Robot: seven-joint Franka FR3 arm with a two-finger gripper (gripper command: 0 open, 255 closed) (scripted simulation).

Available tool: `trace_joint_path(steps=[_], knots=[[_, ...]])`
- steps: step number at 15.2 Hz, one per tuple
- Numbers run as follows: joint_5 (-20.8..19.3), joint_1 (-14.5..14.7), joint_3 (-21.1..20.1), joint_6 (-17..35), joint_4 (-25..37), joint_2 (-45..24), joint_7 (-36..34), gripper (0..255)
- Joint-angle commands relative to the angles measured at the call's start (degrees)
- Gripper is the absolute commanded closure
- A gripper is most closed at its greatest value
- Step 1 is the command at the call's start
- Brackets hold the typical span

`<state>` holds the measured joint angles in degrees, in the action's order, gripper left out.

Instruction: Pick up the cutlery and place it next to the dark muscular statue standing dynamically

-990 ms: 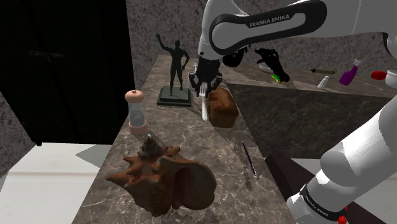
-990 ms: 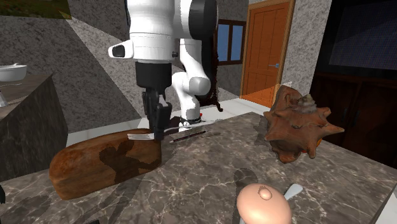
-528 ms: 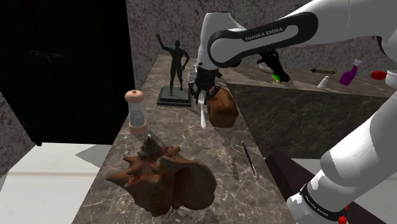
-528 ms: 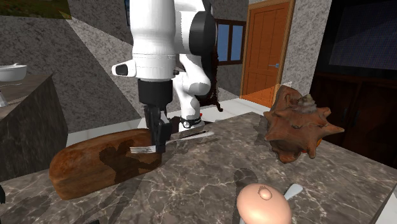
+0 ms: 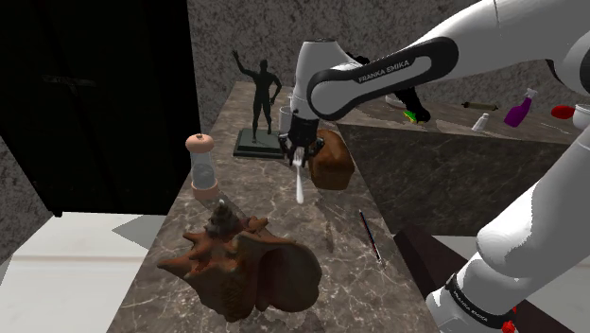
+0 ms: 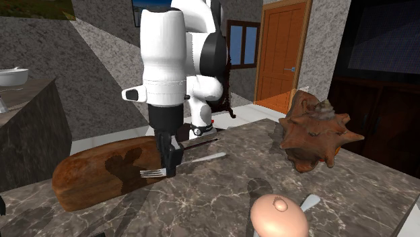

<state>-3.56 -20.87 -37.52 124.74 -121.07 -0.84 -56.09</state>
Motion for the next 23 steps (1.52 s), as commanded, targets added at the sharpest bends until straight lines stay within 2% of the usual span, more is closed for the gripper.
trace_joint_path(steps=[1,12,20,21,23], knots=[[-0.76,0.07,-0.04,1.68,-0.96,-0.90,-0.60,255],[-6.25,0.76,0.49,9.80,-4.71,-6.76,-4.68,255],[-6.27,0.69,0.42,9.80,-4.71,-6.77,-4.69,255],[-6.24,0.91,0.24,10.05,-5.15,-6.57,-5.13,0],[-6.35,0.77,0.38,10.11,-5.04,-6.76,-4.91,0]])
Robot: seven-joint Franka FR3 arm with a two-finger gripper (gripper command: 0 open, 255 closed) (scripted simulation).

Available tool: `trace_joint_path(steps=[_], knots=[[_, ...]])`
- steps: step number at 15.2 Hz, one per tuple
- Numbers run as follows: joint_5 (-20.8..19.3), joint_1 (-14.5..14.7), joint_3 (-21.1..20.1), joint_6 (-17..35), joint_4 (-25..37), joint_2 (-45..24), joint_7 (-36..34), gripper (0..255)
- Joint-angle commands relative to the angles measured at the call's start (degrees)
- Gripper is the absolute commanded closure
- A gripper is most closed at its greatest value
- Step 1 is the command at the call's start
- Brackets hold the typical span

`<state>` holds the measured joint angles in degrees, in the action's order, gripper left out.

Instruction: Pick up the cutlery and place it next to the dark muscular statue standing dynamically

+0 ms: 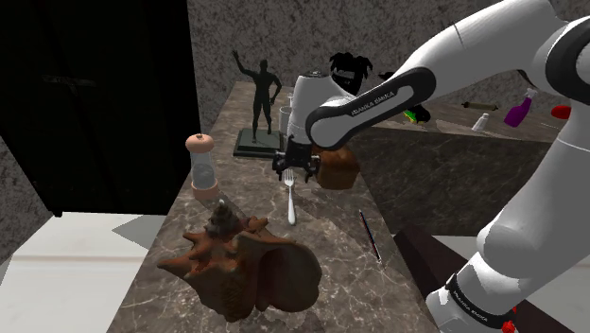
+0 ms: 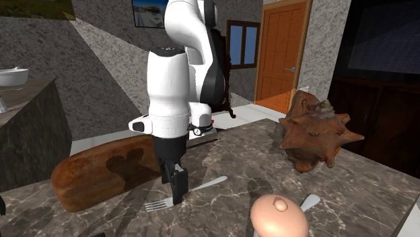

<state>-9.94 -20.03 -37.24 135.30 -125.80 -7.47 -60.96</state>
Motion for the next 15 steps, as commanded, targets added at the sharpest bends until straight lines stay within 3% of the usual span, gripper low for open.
trace_joint_path(steps=[1,3,7,15], knots=[[-0.08,-0.08,0.15,-0.47,-0.19,-0.26,-0.03,0],[0.11,-0.15,0.13,-0.76,0.02,-0.14,0.19,0],[5.17,-0.95,-0.73,-7.21,2.38,5.31,3.69,0],[5.17,-0.89,-0.67,-7.21,2.38,5.31,3.69,0]])
